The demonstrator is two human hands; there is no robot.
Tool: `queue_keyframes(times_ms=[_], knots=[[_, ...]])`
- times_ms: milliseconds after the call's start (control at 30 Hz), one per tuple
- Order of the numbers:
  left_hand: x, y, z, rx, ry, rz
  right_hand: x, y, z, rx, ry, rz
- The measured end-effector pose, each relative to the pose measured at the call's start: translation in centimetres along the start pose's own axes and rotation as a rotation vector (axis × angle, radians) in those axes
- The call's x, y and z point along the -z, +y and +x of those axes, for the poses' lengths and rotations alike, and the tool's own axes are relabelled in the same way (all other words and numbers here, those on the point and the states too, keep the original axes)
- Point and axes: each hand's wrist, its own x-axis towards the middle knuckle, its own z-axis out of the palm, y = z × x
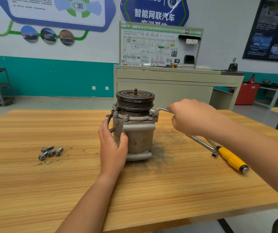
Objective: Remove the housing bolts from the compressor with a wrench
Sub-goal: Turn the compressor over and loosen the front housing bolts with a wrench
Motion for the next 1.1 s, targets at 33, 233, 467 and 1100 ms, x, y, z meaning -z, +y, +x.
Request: queue_keyframes(times_ms=[33,233,467,1100], knots=[[0.0,0.0,0.0,-0.003,0.002,0.002,0.1,-0.2,0.0,0.019,0.009,-0.051],[0.0,-0.1,0.0,-0.013,0.004,0.018,0.8,-0.9,-0.7,0.143,0.007,-0.278],[-0.1,-0.2,0.0,-0.014,0.007,0.027,0.7,1.9,1.6,0.23,0.004,-0.365],[0.0,-1.0,0.6,0.008,0.007,-0.001,-0.3,2.3,0.5,-0.042,0.431,0.245]])
